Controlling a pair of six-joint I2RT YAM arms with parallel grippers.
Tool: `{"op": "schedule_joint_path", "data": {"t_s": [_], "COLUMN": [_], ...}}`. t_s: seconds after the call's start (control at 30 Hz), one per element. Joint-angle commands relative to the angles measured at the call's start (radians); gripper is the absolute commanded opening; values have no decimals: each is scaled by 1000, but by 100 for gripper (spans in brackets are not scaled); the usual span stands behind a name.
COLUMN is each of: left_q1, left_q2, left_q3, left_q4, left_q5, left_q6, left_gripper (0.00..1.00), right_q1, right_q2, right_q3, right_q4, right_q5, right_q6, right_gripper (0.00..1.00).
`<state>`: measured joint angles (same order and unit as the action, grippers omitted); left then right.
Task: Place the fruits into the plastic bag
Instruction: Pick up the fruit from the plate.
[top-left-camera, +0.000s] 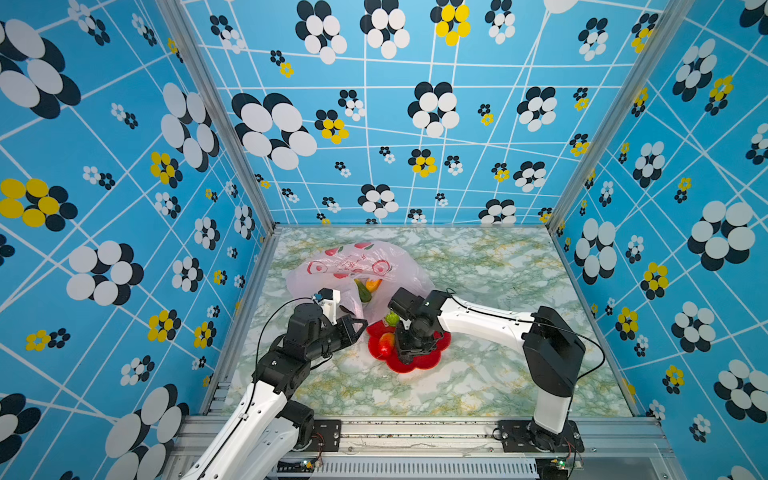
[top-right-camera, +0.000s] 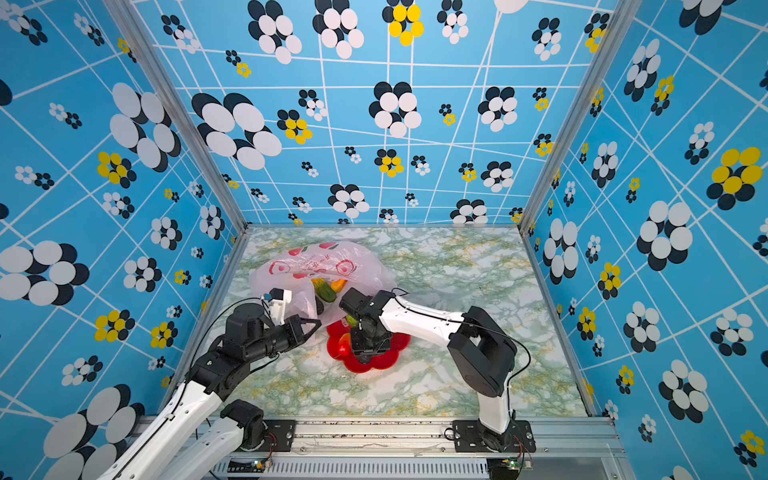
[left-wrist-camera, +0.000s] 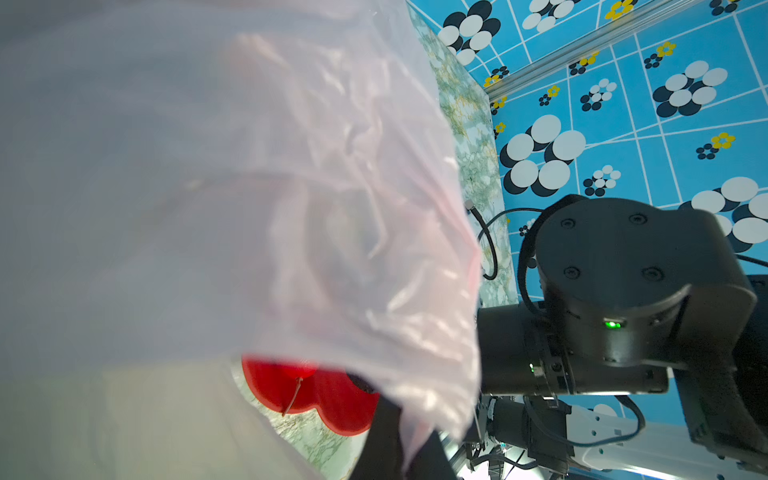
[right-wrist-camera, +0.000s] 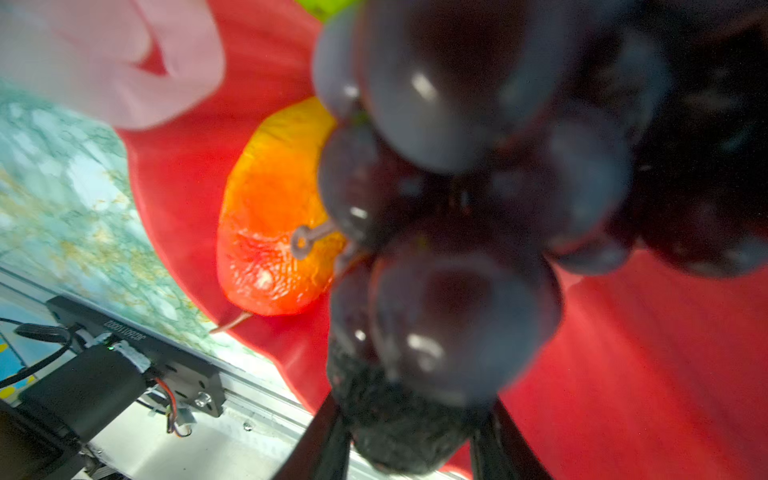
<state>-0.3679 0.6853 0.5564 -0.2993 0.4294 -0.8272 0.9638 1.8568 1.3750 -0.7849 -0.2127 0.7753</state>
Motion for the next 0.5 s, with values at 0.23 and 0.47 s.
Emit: {"op": "schedule_joint_path", "data": {"t_s": [0.23,0.47], "left_q1": [-3,-2], "left_q2": [17,-2], "left_q3": [-5,10], "left_q4": [19,-20], "left_q5": [9,-10], "left_q6": [21,45], "left_gripper": [0,0], "right_q1": [3,-12], "right_q2": [-166,-233], "right_q3": [-71,-17], "right_q4": [61,77], "right_q5": [-57,-101], "right_q6": [50,28], "right_gripper": [39,39]}}
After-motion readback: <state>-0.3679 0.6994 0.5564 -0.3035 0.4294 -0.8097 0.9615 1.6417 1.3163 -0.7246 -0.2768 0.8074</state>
